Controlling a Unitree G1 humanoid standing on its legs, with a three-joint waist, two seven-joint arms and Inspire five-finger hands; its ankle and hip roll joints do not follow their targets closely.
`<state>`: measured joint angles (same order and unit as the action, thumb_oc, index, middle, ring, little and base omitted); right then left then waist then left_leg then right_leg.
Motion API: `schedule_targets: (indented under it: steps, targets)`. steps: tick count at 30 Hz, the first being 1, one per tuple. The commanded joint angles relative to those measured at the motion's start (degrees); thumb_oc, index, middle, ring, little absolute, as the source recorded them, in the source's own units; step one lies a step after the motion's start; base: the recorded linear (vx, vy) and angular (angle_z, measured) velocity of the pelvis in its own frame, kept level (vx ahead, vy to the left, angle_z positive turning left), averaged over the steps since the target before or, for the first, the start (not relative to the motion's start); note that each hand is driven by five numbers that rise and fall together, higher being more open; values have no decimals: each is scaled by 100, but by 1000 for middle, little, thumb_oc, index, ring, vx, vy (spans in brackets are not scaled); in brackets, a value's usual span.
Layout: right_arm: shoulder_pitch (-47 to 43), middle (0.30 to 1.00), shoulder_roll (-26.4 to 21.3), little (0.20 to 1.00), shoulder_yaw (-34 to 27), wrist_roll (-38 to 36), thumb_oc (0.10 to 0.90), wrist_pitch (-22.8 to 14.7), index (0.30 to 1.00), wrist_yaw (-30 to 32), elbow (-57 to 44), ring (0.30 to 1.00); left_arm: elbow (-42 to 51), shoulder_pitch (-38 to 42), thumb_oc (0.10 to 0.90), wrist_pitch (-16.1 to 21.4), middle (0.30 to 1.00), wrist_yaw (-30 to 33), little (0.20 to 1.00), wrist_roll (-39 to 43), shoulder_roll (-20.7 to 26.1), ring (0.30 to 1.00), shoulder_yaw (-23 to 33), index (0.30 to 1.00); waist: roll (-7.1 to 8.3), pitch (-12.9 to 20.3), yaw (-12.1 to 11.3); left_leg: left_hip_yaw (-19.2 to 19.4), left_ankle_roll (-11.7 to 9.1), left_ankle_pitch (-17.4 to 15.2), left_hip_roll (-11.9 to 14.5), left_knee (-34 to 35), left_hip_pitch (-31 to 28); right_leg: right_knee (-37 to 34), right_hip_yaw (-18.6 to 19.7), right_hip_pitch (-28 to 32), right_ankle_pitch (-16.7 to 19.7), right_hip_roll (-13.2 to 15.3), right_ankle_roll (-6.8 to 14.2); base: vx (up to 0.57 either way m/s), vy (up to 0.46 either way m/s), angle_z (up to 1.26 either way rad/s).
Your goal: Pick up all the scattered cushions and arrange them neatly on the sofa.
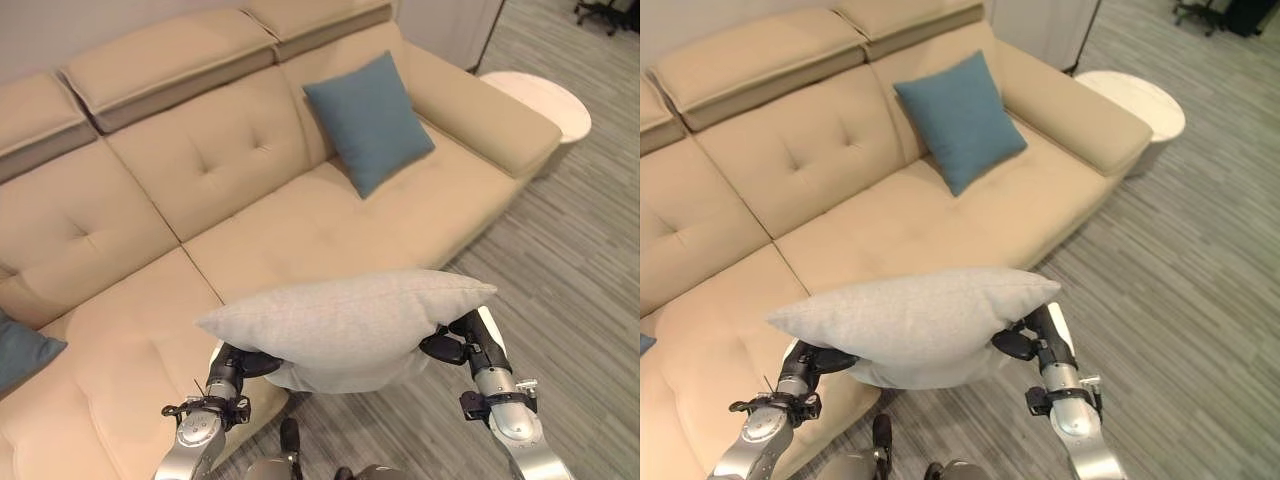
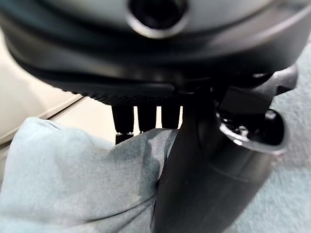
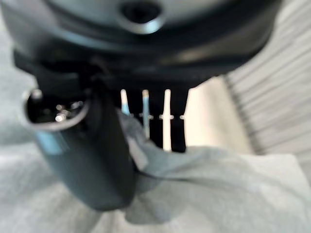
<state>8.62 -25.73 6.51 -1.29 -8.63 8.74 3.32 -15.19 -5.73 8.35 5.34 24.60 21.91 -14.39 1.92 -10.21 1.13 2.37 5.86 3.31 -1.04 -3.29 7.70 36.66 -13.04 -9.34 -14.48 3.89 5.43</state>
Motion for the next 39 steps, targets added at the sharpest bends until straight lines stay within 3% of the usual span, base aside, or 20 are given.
schedule_targets:
  steps: [1,4,10,17,21,22,23,24,25,26,30,32,35,39]
  targets:
    - [-457,300,398,300,126,-51,400,-773,300,-256,-629,300,1005,419,400,847,300,-361,300,37,-41,300,-63,300,107,391,-151,44,-235,-718,-91,-157,-179,-1166,644,62,1122,94,255,142,32,74]
    - [-430,300,382,300,111,-76,400,-778,300,-247,-582,300,973,408,400,856,300,-377,300,31,-56,300,-65,300,90,338,-70,-255,-297,-737,-135,-100,-295,-1746,882,-113,958,-68,172,184,-11,83]
    - [-409,300,284,300,30,-95,400,-779,300,-183,-527,300,845,482,400,896,300,-353,300,-88,-108,300,-95,300,182,195,95,-989,-417,-778,-429,4,-491,-2710,1252,-463,1346,-369,264,124,-43,79]
    - [-325,300,219,300,-9,-146,400,-813,300,-232,-523,300,849,523,400,918,300,-424,300,-101,-152,300,-138,300,256,265,164,-1506,-595,-950,-550,-182,-477,-3115,1370,-112,1355,-391,92,104,-122,67]
    - [-293,300,126,300,-82,-240,400,-853,300,-211,-582,300,872,546,400,940,300,-444,300,-53,-196,300,-182,300,262,206,256,-1169,-800,-1127,-417,-892,-111,-3393,1163,209,1342,-276,9,64,-127,118]
    - [-316,300,77,300,-104,-289,400,-864,300,-189,-576,300,868,576,400,947,300,-441,300,-38,-206,300,-190,300,258,170,293,-703,-817,-1128,-240,-1190,142,-3498,1001,360,1290,-213,-26,17,-82,41]
    - [-318,300,76,300,-103,-290,400,-866,300,-189,-572,300,869,576,400,946,300,-440,300,-38,-207,300,-189,300,252,170,294,-705,-819,-1143,-236,-1214,153,-3503,999,363,1291,-219,-27,63,-45,61]
    - [-307,300,53,300,-139,-279,400,-860,300,-165,-577,300,885,598,400,956,300,-451,300,-31,-199,300,-208,300,212,154,320,-213,-809,-1044,76,-1105,276,-3584,823,496,1207,-160,-29,52,7,70]
    - [-306,300,53,300,-139,-279,400,-861,300,-165,-576,300,886,597,400,956,300,-451,300,-31,-200,300,-209,300,213,153,319,-211,-810,-1039,75,-1094,269,-3588,824,500,1208,-159,-29,150,30,78]
    - [-299,300,50,300,-165,-264,400,-851,300,-149,-604,300,890,578,400,938,300,-457,300,-86,-149,300,-211,300,171,201,298,13,-790,-804,232,-676,306,-3634,681,590,1153,-162,-15,100,22,56]
    - [-357,300,49,300,-199,-263,400,-817,300,-93,-601,300,908,579,400,897,300,-417,300,-157,-90,300,-169,300,185,182,209,202,-860,-406,295,-534,768,-3636,616,739,994,-171,-45,141,66,46]
    - [-291,300,103,300,-193,-216,400,-795,300,-135,-663,300,909,496,400,885,300,-425,300,-139,-106,300,-131,300,155,282,200,356,-868,-348,418,-276,628,-3556,622,834,851,-181,-22,215,155,5]
    - [-269,300,118,300,-176,-164,400,-766,300,-159,-673,300,931,439,400,858,300,-427,300,-165,-59,300,-126,300,186,342,203,336,-828,-377,364,-343,591,-3455,651,897,792,-98,7,224,184,-5]
    - [-521,300,287,300,84,-119,400,-718,300,-271,-649,300,1040,385,400,836,300,-359,300,-154,111,300,70,300,265,305,70,550,-561,-703,283,-440,330,-2533,859,548,853,152,245,164,263,-30]
